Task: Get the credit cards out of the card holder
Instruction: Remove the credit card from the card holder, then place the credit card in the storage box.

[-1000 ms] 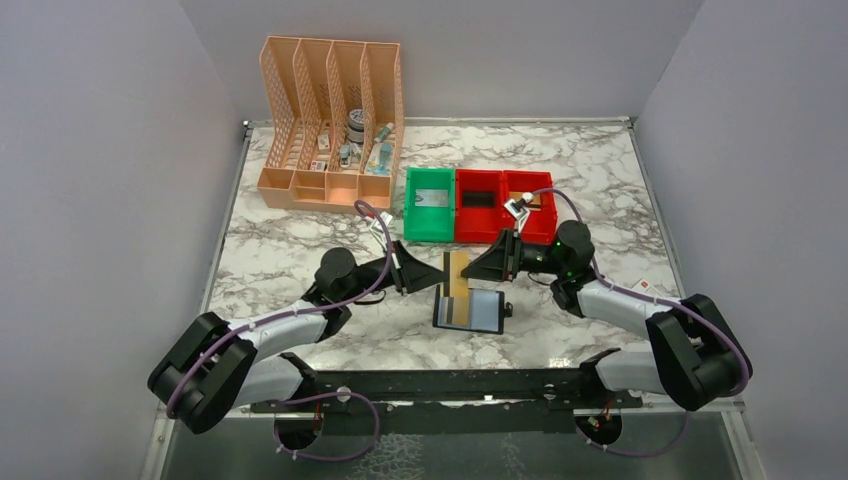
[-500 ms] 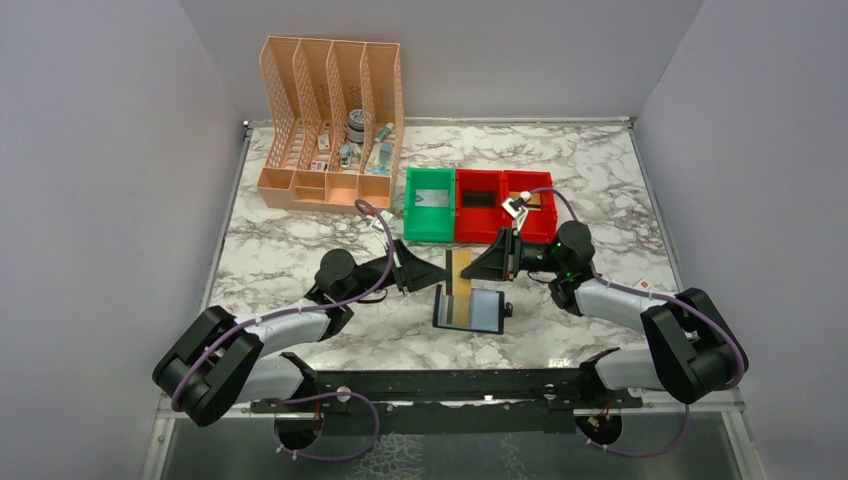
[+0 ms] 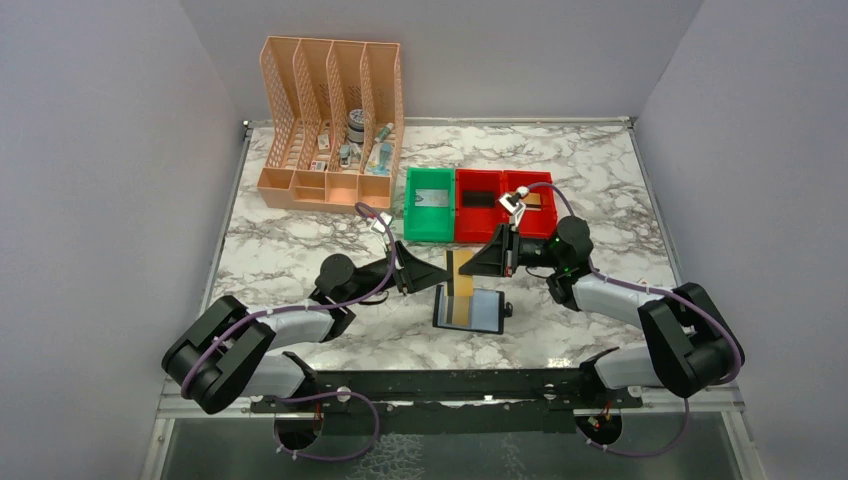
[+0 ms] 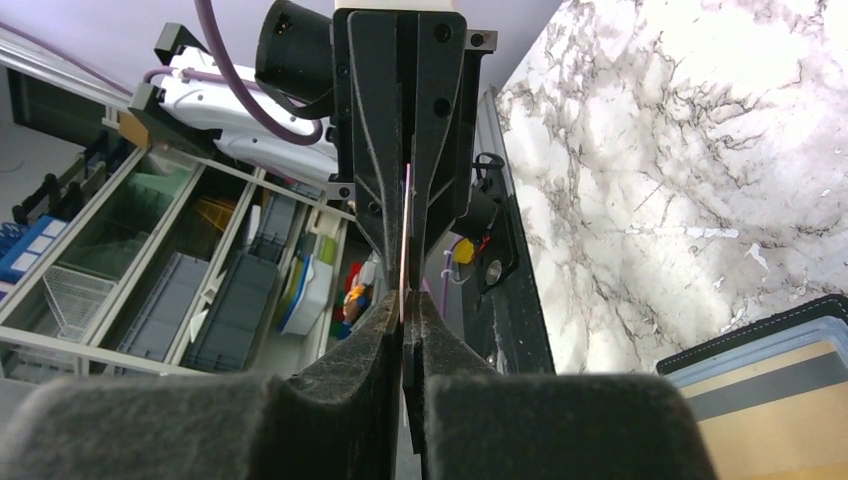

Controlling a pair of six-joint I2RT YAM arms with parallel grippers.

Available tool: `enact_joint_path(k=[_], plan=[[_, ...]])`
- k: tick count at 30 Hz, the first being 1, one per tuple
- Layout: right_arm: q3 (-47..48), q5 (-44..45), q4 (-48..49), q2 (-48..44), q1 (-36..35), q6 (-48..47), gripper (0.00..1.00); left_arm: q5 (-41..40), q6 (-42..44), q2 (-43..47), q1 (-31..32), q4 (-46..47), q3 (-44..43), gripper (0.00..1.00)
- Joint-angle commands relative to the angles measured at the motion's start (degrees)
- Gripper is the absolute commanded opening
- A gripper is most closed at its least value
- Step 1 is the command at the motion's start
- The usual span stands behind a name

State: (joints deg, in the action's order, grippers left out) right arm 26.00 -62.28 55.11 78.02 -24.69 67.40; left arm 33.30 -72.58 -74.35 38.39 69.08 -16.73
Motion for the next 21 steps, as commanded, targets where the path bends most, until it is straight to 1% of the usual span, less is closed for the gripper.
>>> enact_joint_path(k=[1, 2, 3, 4, 5, 7, 9, 11, 14, 15, 17, 18, 20, 21], plan=[[2.13, -2.19, -1.12, -0.52, -0.22, -1.8, 0.06, -1.72, -0.79, -0.82, 0.32, 4.84, 0.85, 0.0], [2.41, -2.35, -2.03, -0.71, -0.27, -2.46, 0.13, -1.74, -0.83, -0.95, 0.29, 4.9, 0.78, 0.0], [2.73, -2.46, -3.17, -0.85, -0.27, -3.19, 0.27, -1.67, -0.87, -1.08, 0.32, 5.07, 0.72, 0.0], [2.91, -2.3, -4.18, -1.02, -0.27, -3.72, 0.37, -1.54, -0.9, -1.21, 0.25, 5.22, 0.59, 0.0], [3.06, -1.99, -5.0, -1.12, -0.27, -4.14, 0.39, -1.42, -0.9, -1.3, 0.3, 5.38, 0.49, 0.0], [3.33, -1.55, -6.42, -1.15, -0.27, -4.9, 0.4, -1.41, -0.9, -1.37, 0.25, 5.54, 0.39, 0.0], [3.4, -2.28, -6.59, -0.83, -0.27, -4.99, 0.34, -1.77, -0.82, -1.4, 0.28, 5.54, 0.38, 0.0], [3.38, -2.89, -6.43, -0.68, -0.27, -4.77, 0.24, -2.04, -0.74, -1.37, 0.25, 5.62, 0.33, 0.0], [3.04, -2.79, -6.94, -0.77, -0.26, -4.44, 0.05, -2.53, -0.29, -1.48, 0.23, 5.56, 0.23, 0.0], [2.9, -2.66, -7.0, -0.95, -0.27, -4.28, 0.01, -2.77, -0.03, -1.62, 0.2, 5.25, 0.1, 0.0], [2.53, -1.39, -7.61, -1.9, -0.26, -4.57, 0.01, -2.97, 1.11, -1.68, 0.19, 3.51, -0.68, 0.0], [2.78, -0.27, -9.68, -2.73, -0.27, -5.72, 0.01, -2.78, 1.54, -1.72, 0.19, 2.81, -1.05, 0.01], [4.47, 3.29, -17.33, -4.74, -0.27, -10.55, 0.01, -2.47, 1.84, -1.65, 0.19, 2.34, -1.65, 0.17], [5.85, 5.49, -22.56, -5.9, -0.27, -14.98, 0.01, -2.45, 1.9, -1.35, 0.19, 2.12, -1.68, 0.26]])
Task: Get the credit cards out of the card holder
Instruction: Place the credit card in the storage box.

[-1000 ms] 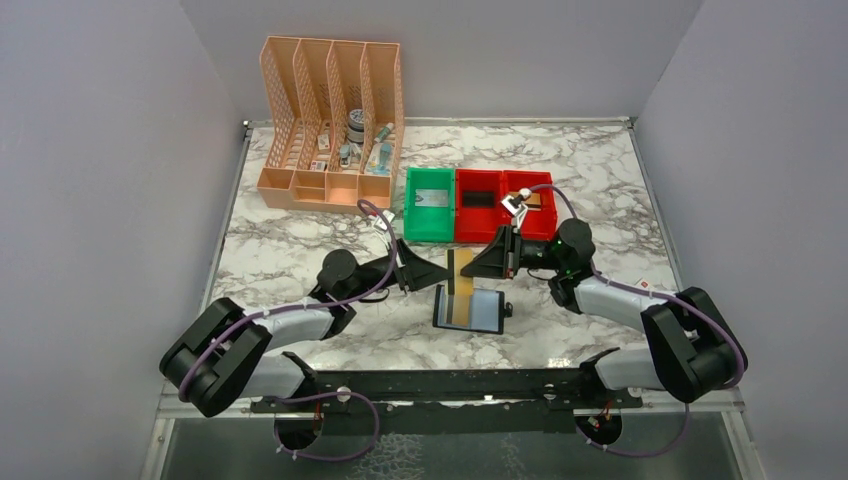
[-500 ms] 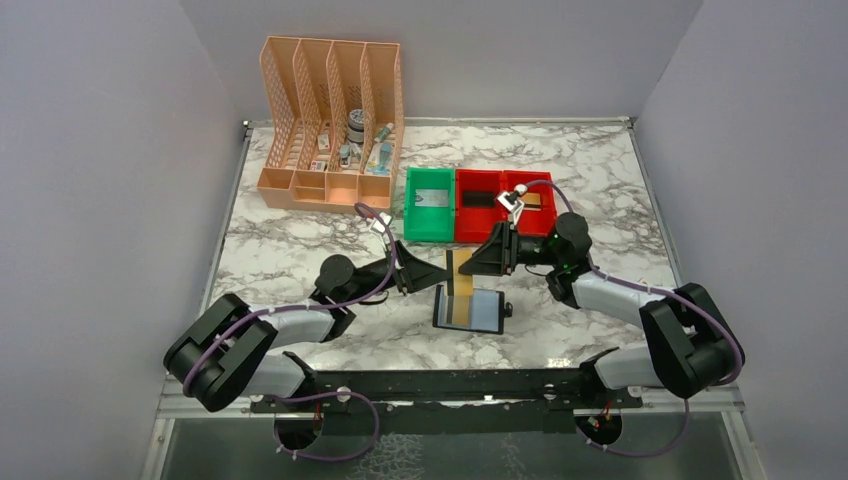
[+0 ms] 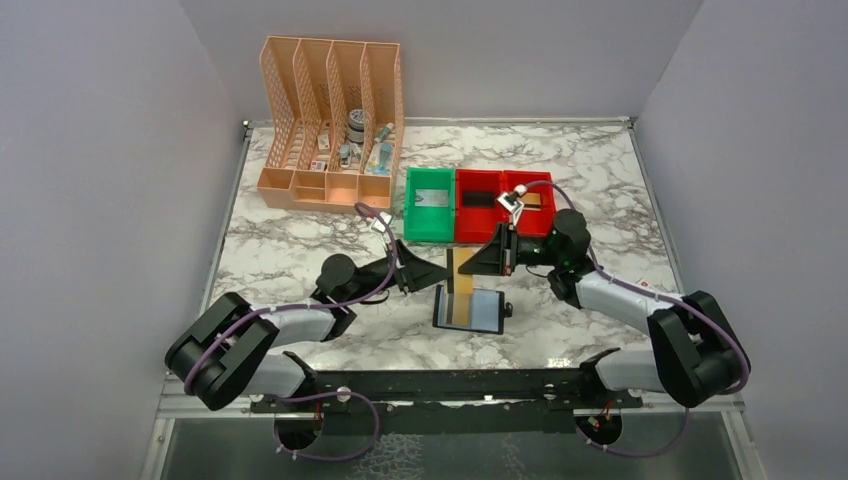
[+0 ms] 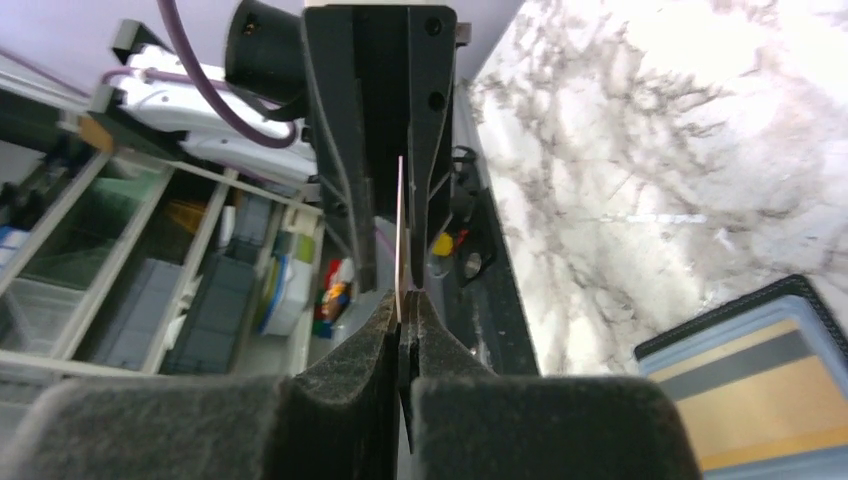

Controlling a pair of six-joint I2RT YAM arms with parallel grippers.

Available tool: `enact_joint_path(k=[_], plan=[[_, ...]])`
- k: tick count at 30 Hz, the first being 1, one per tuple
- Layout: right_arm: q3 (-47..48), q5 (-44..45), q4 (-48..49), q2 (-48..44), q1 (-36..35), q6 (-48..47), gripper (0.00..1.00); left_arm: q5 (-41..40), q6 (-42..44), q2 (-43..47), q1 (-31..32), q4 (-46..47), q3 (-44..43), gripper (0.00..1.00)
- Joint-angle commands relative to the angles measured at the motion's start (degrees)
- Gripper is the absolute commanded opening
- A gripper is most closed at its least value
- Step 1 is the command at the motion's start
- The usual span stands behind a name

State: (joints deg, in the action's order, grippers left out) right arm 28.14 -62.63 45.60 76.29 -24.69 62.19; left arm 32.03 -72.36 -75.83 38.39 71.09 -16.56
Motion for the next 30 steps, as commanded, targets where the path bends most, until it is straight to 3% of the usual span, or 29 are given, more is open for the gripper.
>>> enact_joint_path(k=[1, 3, 5, 7, 8, 11, 17, 21, 27, 30], plan=[[5.29, 9.06, -18.37, -5.42, -0.15, -11.89, 0.01, -1.32, 1.92, 0.72, 0.24, -0.52, -1.9, 0.38], [8.65, 15.7, -28.85, -7.85, 0.1, -20.39, 0.01, -2.16, 3.42, 2.68, 0.2, -4.1, -1.73, 0.6], [11.38, 22.0, -35.5, -9.31, 0.59, -26.09, 0.01, -3.66, 5.86, 5.61, 0.19, -11.38, -1.56, 0.72], [15.38, 30.2, -43.96, -10.02, 1.11, -31.49, 0.01, -5.98, 8.56, 9.09, 0.19, -19.73, -1.75, 0.97], [17.18, 35.55, -48.09, -10.14, 1.13, -33.75, 0.01, -6.92, 9.89, 10.79, 0.19, -24.26, -1.99, 0.99], [21.48, 50.78, -56.97, -10.56, 1.19, -38.48, 0.01, -9.35, 13.29, 15.43, 0.16, -33.8, -2.21, 0.99], [23.76, 73.68, -57.47, -9.51, 1.13, -47.32, 0.01, -13.11, 17.45, 22.12, 0.1, -46.42, -1.87, 0.99], [25.85, 77.37, -56.55, -5.66, 1.05, -59.59, 0.01, -16.54, 22.54, 24.54, 0.1, -57.29, -5.11, 0.99], [22.07, 76.64, -45.75, -1.37, 1.04, -82.52, 0.01, -23.74, 33.36, 26.49, 0.15, -75.25, -13.08, 0.99], [21.48, 80.84, -41.14, 0.75, 1.04, -86.69, 0.01, -26.22, 37.14, 26.91, 0.1, -81.23, -16.58, 0.99]])
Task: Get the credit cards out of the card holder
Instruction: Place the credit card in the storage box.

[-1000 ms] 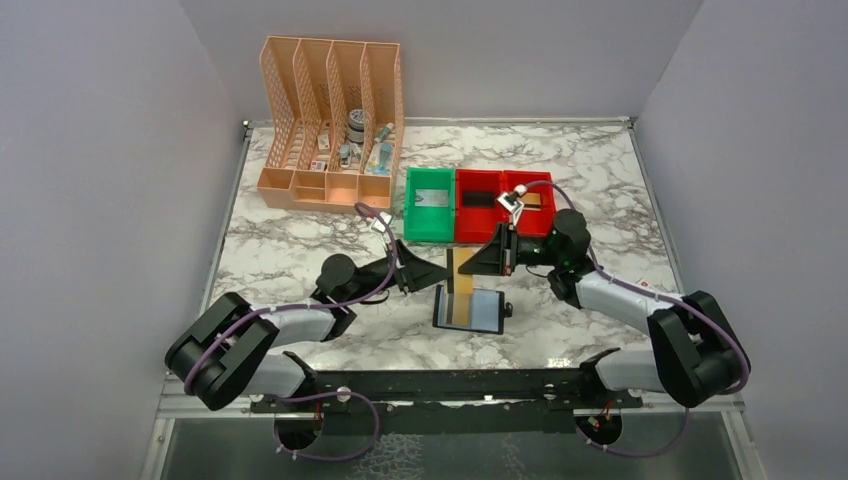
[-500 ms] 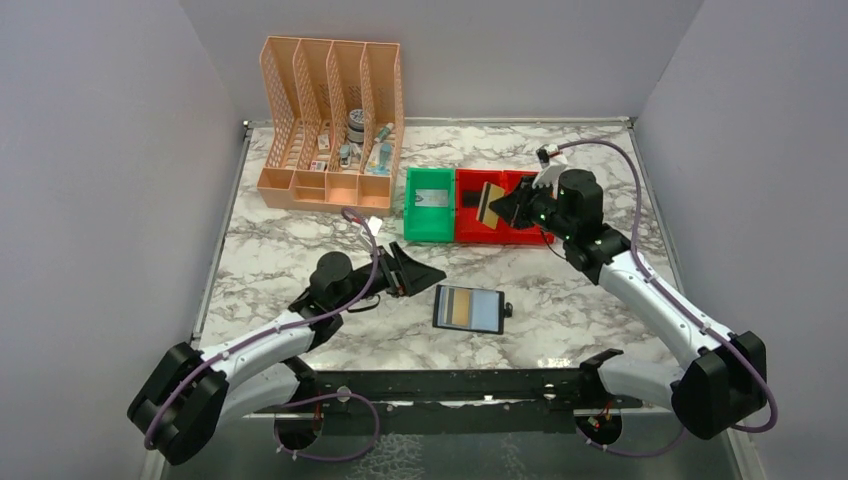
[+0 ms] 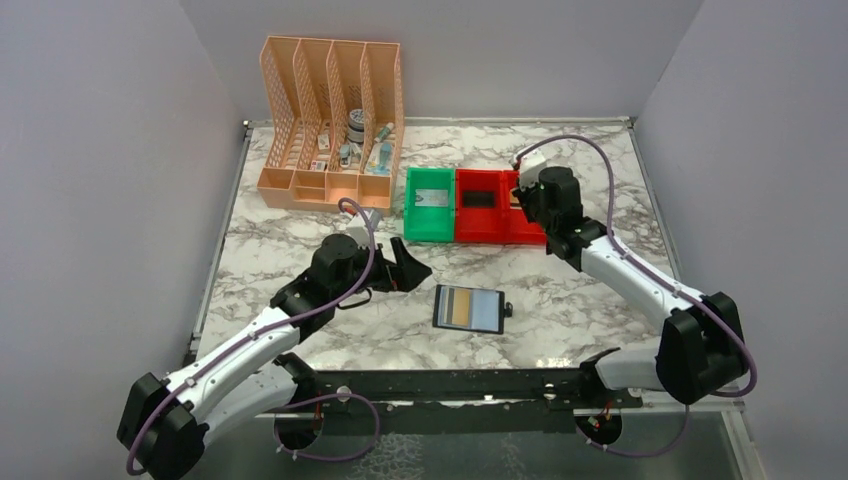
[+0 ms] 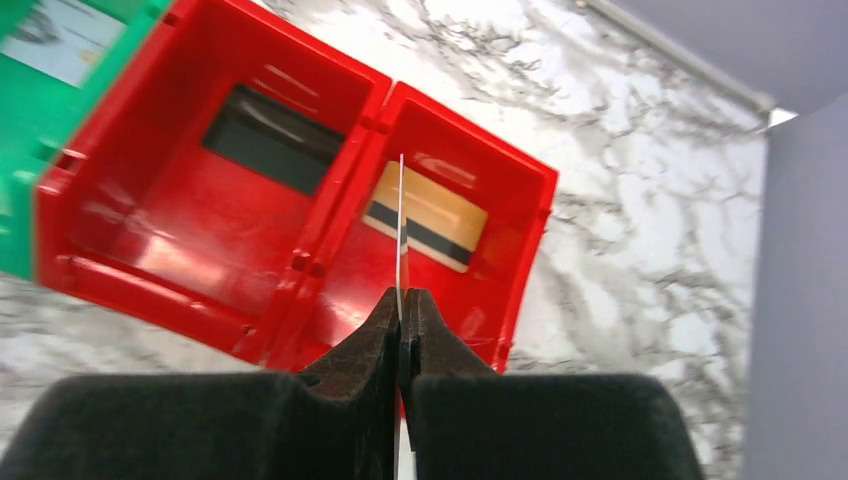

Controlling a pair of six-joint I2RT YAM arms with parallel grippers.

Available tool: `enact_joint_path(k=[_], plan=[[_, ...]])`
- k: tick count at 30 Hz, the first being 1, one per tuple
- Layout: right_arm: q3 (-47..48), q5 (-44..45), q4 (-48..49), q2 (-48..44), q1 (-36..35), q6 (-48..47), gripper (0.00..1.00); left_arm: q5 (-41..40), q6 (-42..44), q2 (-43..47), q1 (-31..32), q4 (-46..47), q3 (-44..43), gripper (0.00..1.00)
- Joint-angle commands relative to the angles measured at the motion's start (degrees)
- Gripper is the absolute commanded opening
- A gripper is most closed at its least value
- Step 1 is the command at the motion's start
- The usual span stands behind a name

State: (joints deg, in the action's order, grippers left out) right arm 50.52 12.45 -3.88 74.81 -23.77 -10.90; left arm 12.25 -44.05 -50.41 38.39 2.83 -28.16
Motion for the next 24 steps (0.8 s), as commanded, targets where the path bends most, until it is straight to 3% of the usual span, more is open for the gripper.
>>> enact_joint_path(k=[1, 12, 21, 24], plan=[[-1.44, 5.4, 9.99, 2.72, 0.13, -15.42, 0.01, -6.95, 9.85, 1.59, 0.1, -14.78, -6.15, 0.99], [-2.46, -5.63, 15.54, 10.67, 4.0, -23.03, 0.01, -12.19, 18.73, 1.09, 0.1, -26.33, -12.27, 0.99], [0.65, -16.5, 12.34, 14.69, 7.56, -27.07, 0.01, -13.71, 20.22, 1.47, 0.15, -27.26, -12.88, 0.99], [1.15, -16.0, 12.78, 16.72, 7.69, -30.58, 0.01, -14.8, 20.36, 1.9, 0.09, -27.69, -12.96, 0.99]])
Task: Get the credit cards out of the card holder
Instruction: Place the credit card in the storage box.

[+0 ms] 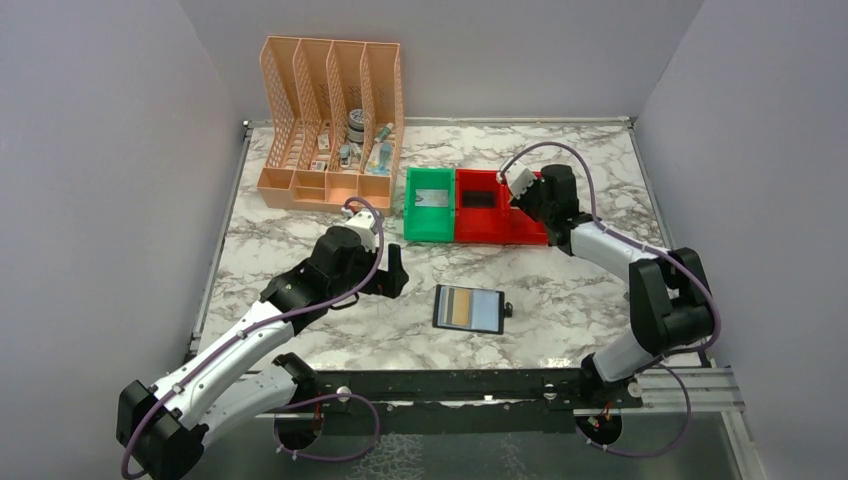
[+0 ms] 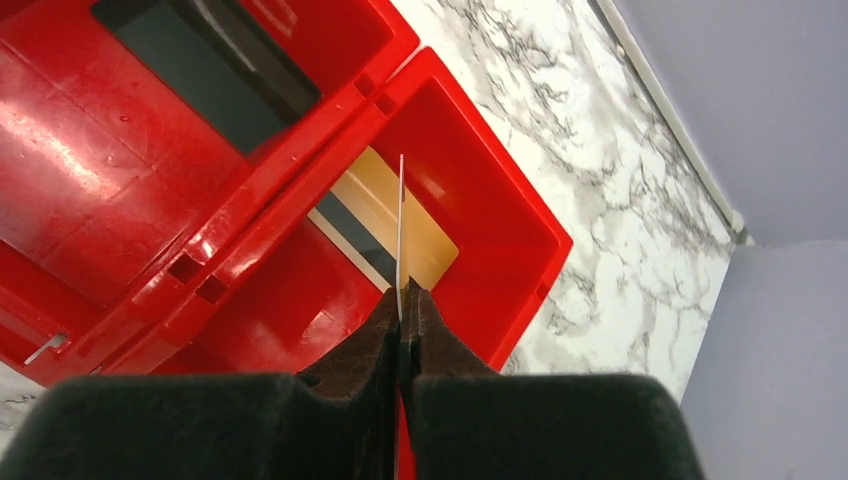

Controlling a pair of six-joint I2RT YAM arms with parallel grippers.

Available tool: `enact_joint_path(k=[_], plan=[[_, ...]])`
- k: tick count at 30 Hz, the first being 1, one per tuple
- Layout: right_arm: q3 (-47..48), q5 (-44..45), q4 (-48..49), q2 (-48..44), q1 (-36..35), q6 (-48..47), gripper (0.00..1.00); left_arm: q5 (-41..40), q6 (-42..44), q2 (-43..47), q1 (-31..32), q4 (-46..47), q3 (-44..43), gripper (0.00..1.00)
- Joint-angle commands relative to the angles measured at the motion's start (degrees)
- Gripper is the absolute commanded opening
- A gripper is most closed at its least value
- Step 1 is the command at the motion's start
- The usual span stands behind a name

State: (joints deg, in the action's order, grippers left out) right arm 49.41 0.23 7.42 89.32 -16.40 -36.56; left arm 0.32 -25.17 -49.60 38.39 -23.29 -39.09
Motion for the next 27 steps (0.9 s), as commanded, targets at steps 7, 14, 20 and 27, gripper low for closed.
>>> enact_joint_path(k=[7, 14, 20, 27], plan=[[5.48, -1.64, 2.11, 7.07, 0.9, -11.0, 0.01, -4.55, 1.5, 1.52, 0.1, -1.77, -1.95, 0.99], [10.45, -3.08, 1.35, 10.99, 2.0, -13.68, 0.01, -5.31, 1.09, 0.86, 0.13, -1.68, -2.13, 0.99], [13.13, -6.5, -4.36, 12.44, 2.67, -17.27, 0.01, -5.37, 1.47, 0.87, 0.15, -1.81, -2.17, 0.99], [15.44, -8.52, -8.29, 13.96, 3.13, -17.22, 0.01, -5.18, 1.61, 0.53, 0.1, -1.72, -2.2, 0.99]])
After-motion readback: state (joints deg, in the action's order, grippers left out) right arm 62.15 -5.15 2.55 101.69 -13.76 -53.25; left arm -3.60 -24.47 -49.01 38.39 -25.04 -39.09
